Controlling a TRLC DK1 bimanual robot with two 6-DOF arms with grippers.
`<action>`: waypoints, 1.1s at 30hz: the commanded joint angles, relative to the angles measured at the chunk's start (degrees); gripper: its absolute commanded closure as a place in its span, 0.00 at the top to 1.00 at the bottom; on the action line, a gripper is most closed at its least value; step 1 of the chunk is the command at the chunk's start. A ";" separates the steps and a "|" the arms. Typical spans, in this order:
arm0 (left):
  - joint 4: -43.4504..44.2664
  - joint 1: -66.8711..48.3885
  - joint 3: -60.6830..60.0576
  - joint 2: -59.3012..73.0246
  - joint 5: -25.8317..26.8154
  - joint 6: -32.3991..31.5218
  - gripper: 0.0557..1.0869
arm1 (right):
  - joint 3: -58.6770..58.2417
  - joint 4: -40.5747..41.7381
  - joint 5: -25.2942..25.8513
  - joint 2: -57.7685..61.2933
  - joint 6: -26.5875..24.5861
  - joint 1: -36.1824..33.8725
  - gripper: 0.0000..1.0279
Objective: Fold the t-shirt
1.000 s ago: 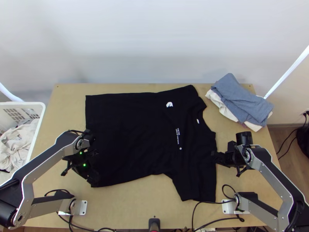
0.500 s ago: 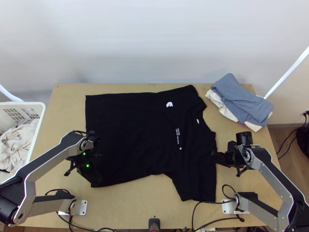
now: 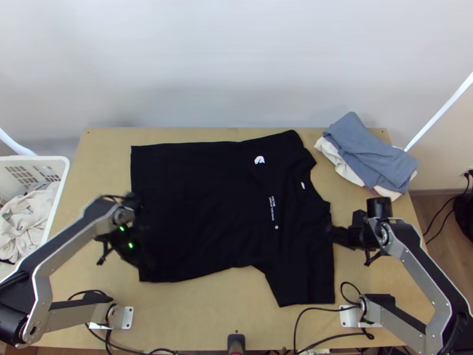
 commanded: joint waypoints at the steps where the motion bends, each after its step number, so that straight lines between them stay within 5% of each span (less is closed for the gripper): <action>1: 1.29 3.97 6.14 -2.63 1.12 -4.17 0.04 | 5.60 -0.69 0.43 -2.26 -0.51 -1.07 0.03; 12: 8.23 9.34 21.88 -6.76 0.51 -20.25 0.04 | 20.46 -0.51 0.52 -3.23 2.30 0.95 0.03; 18: 14.21 11.09 31.63 -6.93 -4.76 -21.75 0.04 | 35.49 -0.95 0.87 2.13 6.52 3.67 0.03; 33: 32.32 14.96 46.84 -7.46 -11.27 -22.71 0.04 | 73.28 -1.13 6.76 19.89 6.26 7.63 0.03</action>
